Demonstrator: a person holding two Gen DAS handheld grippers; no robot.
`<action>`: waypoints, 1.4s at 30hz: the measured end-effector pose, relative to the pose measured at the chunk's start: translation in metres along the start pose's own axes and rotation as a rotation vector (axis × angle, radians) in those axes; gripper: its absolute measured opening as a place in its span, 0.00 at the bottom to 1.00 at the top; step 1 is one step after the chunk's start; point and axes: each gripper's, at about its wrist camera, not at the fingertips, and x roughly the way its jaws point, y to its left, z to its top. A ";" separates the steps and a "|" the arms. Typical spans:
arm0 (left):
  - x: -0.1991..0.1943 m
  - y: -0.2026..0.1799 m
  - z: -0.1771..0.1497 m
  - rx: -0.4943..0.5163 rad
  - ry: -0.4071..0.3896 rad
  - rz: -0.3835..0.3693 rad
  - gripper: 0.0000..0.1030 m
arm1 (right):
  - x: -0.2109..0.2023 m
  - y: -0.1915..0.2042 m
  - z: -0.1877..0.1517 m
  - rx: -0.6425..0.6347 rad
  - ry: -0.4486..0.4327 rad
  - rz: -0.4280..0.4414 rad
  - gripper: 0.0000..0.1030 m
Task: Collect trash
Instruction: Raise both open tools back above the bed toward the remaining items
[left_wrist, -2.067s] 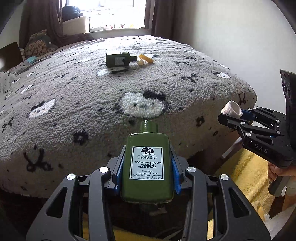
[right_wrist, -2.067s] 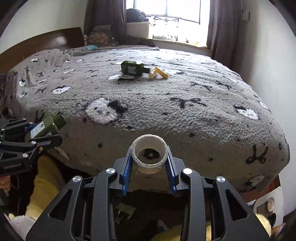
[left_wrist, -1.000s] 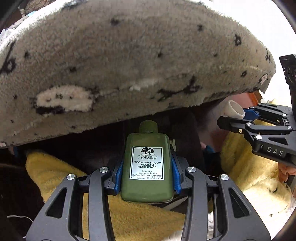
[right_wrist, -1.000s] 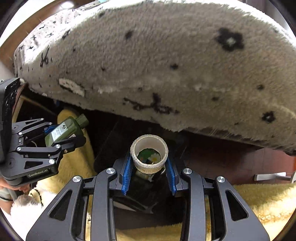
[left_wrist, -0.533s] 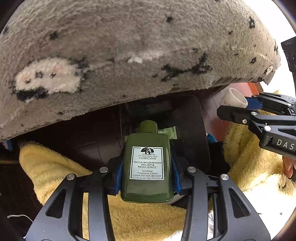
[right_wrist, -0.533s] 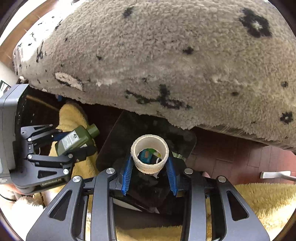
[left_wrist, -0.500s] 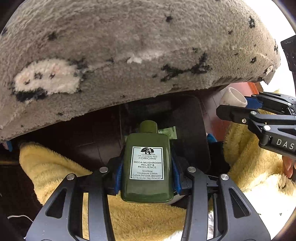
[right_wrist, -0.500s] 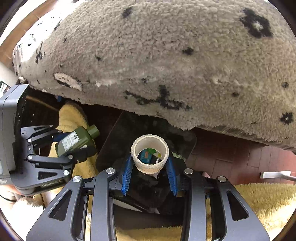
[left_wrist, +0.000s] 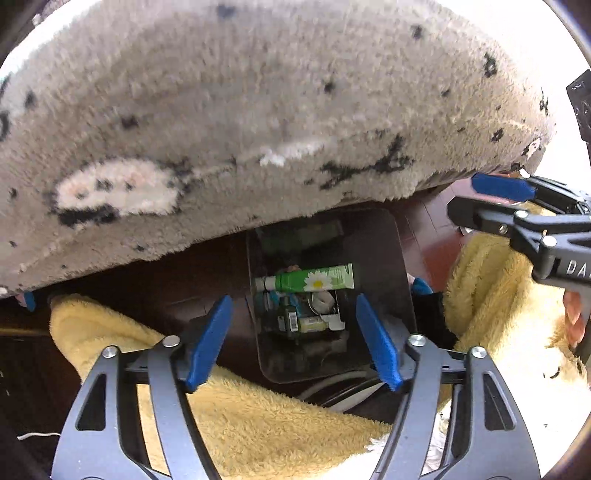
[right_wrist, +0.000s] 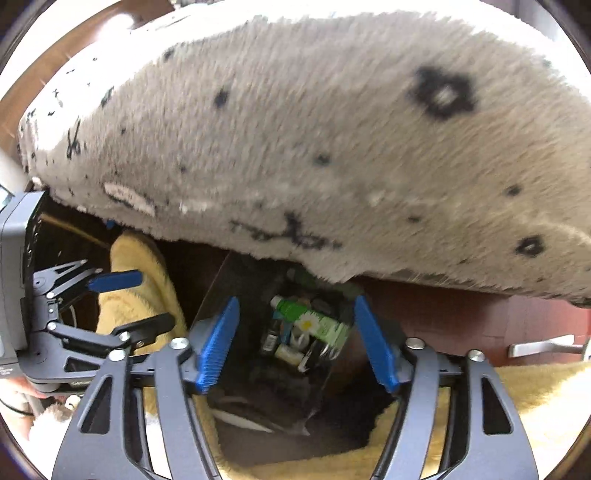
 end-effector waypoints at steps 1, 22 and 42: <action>-0.006 0.000 0.002 0.005 -0.014 0.007 0.71 | -0.007 -0.001 0.002 -0.003 -0.025 -0.025 0.74; -0.110 0.002 0.093 0.042 -0.328 0.145 0.88 | -0.112 -0.051 0.080 0.002 -0.371 -0.204 0.81; -0.078 0.026 0.214 0.010 -0.368 0.136 0.88 | -0.068 -0.092 0.214 0.007 -0.372 -0.218 0.80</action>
